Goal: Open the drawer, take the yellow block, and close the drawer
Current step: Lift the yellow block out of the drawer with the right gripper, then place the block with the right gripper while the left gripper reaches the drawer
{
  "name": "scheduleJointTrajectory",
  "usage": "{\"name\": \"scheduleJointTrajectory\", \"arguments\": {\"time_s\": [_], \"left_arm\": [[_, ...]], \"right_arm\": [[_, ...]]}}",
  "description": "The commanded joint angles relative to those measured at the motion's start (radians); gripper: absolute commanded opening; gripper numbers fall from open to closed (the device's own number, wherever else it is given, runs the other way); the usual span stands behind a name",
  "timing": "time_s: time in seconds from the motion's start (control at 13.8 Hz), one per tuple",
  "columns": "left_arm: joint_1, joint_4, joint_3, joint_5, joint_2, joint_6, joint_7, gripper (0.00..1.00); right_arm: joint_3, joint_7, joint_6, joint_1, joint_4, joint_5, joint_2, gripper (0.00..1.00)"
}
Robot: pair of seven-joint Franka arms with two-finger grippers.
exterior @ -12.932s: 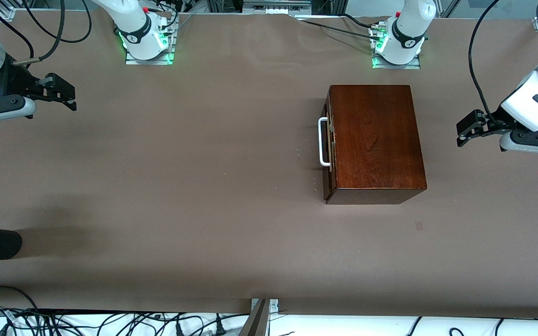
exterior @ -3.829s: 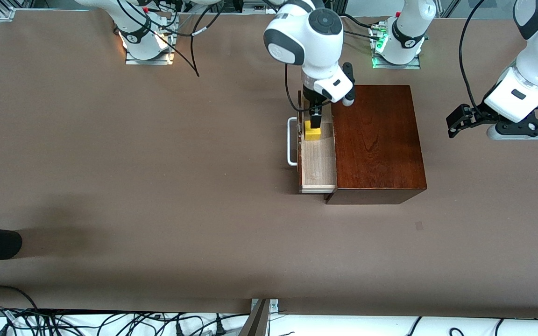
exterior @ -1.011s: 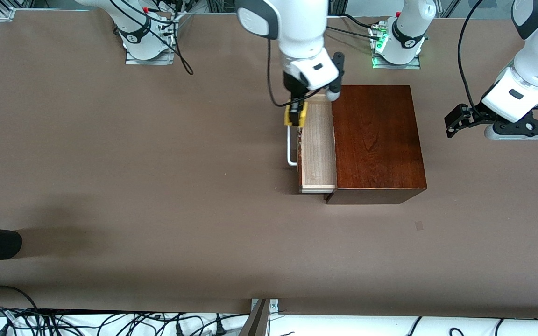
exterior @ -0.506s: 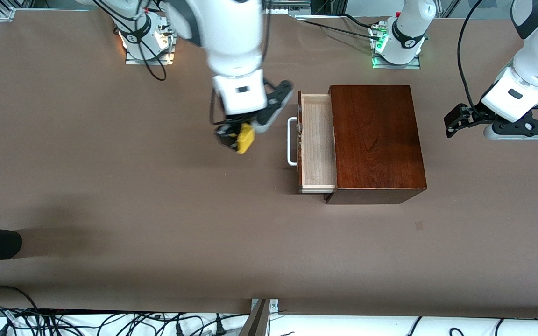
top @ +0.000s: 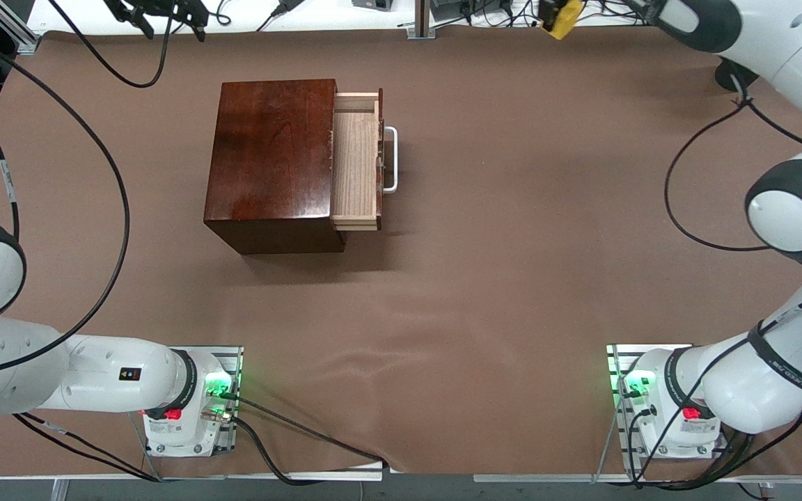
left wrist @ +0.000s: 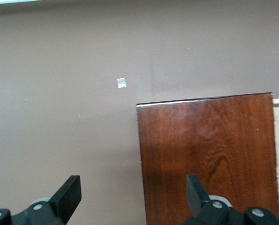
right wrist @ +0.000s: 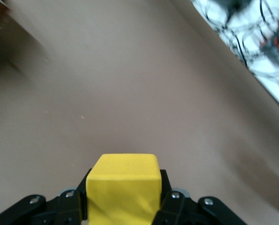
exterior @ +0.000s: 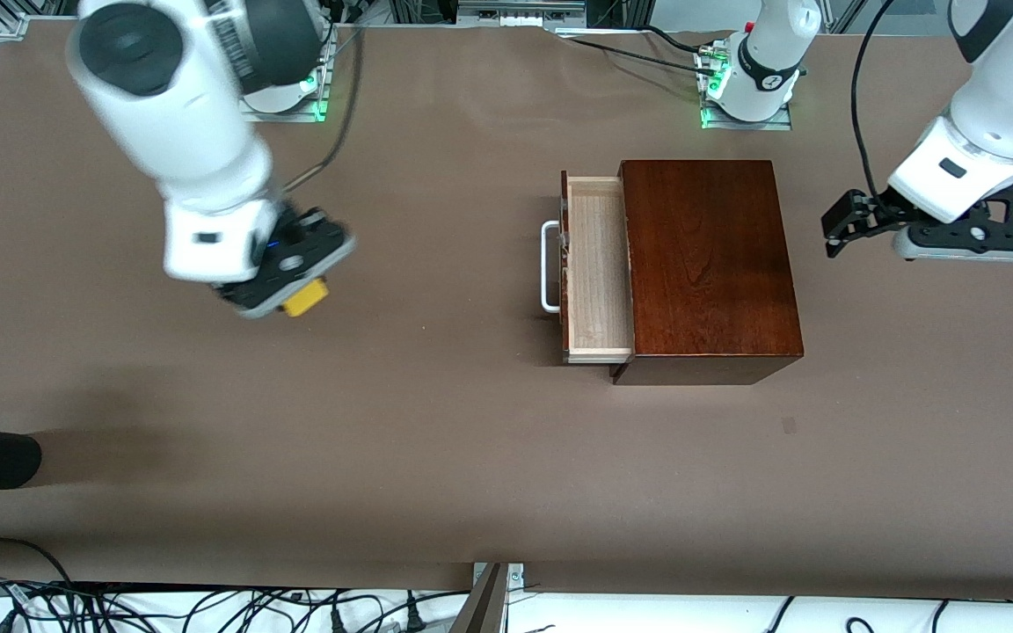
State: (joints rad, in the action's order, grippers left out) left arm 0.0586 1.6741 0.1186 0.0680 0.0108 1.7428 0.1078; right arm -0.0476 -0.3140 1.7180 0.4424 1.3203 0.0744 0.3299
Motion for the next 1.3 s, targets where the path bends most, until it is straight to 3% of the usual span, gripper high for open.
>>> {"name": "scheduleJointTrajectory", "arguments": {"time_s": [0.0, 0.14, 0.29, 0.65, 1.01, 1.23], "left_arm": [[0.049, -0.216, 0.024, -0.019, 0.130, -0.115, -0.008, 1.00], [0.124, -0.287, 0.029, -0.020, 0.179, -0.161, -0.008, 1.00], [0.197, -0.292, 0.032, -0.049, 0.213, -0.172, -0.013, 1.00], [0.392, -0.297, 0.038, -0.164, 0.308, -0.161, 0.006, 1.00], [0.500, -0.295, 0.039, -0.347, 0.408, 0.018, 0.024, 1.00], [0.536, -0.297, 0.041, -0.494, 0.449, 0.141, 0.026, 1.00]], "right_arm": [[-0.059, 0.038, 0.072, -0.021, 0.205, -0.042, -0.100, 0.00], [-0.122, 0.065, 0.125, -0.021, 0.316, -0.077, -0.123, 0.00], [-0.162, 0.116, 0.182, -0.021, 0.407, -0.105, -0.127, 0.00], [-0.178, 0.286, 0.326, -0.021, 0.574, -0.110, -0.123, 0.00], [-0.181, 0.340, 0.624, -0.033, 0.801, -0.113, -0.104, 0.00], [-0.179, 0.403, 0.709, -0.044, 0.853, -0.120, -0.059, 0.00]]}}
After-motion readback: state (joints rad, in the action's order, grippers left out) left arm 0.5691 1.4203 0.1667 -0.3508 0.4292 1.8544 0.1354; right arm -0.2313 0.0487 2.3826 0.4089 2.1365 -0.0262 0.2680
